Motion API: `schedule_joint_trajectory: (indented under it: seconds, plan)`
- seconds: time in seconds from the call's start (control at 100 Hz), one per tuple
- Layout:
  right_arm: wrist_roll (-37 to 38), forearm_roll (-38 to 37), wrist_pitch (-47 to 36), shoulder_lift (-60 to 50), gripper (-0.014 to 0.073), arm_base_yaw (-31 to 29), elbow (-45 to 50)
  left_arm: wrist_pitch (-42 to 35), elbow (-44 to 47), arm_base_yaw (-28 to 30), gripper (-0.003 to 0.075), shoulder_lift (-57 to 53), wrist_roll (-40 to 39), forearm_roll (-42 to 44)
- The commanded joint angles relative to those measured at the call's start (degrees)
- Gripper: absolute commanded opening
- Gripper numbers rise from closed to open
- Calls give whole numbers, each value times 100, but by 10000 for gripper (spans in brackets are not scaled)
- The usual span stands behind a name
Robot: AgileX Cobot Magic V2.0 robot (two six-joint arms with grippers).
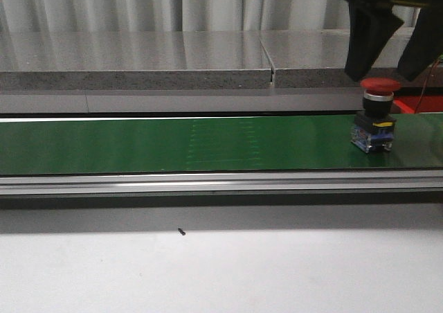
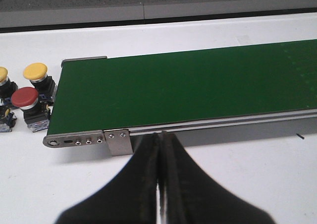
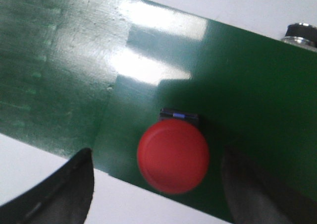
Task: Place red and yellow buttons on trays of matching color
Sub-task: 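Open the right gripper and grasp the second red button on the belt, then carry the red button into the red tray and open the right gripper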
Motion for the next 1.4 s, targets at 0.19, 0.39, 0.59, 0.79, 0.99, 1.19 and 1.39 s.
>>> schedule_joint_trajectory:
  seconds: [0.19,0.39,0.59,0.79,0.99,1.19,1.39]
  plan:
    - [14,-298,-521,316,533,-24,-130,-451,-153,-45,-20,43,-47,-62]
    - [14,-298,-516,374,218,-24,-130,-451,-153,-45,-20,43,-47,-62]
    - [14,-377,-513,345,85,-37,-189,-451,-153,-45,-20,43,-47,-62]
    - [14,-430,-352,334,85,-524,-881,-451,-153,-45,-20,43,-47,-62]
    - [9,-424,-318,365,78,-1294,-1617,-451,-153,-45,-20,43,-47,-62]
    - [9,-363,-361,647,78,-1989,-1986,-451,-153,-45,-20,43,-47,-62]
    - [9,-158,-824,1026,78,-2363,-2034,-451,-153,-45,-20,43,-47,-62]
